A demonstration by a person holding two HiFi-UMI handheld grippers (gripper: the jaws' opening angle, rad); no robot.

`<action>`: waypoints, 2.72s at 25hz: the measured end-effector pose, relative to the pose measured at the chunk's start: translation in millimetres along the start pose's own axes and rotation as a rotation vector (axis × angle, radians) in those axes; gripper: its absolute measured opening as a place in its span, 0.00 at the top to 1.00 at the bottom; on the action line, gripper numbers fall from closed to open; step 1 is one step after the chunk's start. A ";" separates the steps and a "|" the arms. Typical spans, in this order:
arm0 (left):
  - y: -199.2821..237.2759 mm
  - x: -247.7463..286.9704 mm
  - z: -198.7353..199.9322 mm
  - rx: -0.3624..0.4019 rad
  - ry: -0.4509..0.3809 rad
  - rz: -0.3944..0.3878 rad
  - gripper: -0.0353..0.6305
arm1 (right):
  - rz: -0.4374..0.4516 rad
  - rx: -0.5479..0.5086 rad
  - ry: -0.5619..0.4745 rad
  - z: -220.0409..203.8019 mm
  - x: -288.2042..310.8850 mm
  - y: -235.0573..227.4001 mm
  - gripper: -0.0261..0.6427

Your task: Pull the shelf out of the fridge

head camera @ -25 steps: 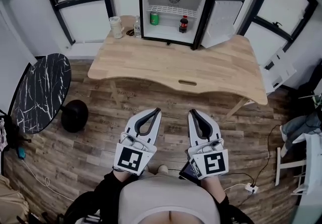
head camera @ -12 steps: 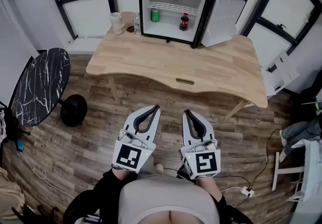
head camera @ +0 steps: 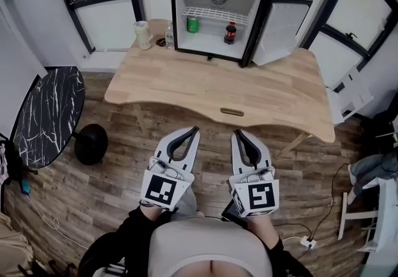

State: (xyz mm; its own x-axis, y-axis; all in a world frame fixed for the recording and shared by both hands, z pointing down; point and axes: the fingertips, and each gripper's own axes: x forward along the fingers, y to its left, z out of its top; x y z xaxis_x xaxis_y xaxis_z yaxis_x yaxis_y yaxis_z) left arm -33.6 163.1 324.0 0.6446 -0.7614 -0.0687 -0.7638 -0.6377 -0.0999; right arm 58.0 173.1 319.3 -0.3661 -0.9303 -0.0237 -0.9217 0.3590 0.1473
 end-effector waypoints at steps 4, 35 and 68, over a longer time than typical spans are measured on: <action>29.3 31.7 -3.5 -0.001 -0.006 -0.017 0.94 | -0.017 0.001 0.005 -5.0 37.9 -11.5 0.91; 152.1 164.1 -34.1 -0.026 0.021 -0.109 0.94 | -0.076 -0.043 0.014 -20.4 205.3 -45.5 0.91; 209.6 264.7 -57.2 -0.019 0.031 -0.077 0.94 | -0.043 -0.022 0.023 -45.4 302.6 -107.7 0.91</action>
State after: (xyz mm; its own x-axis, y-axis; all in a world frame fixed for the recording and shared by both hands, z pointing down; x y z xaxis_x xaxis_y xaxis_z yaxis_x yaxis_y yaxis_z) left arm -24.9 -178.8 341.6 0.7005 -0.7130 -0.0308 -0.7126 -0.6964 -0.0849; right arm 52.3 -150.5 341.2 -0.3231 -0.9463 -0.0082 -0.9332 0.3172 0.1687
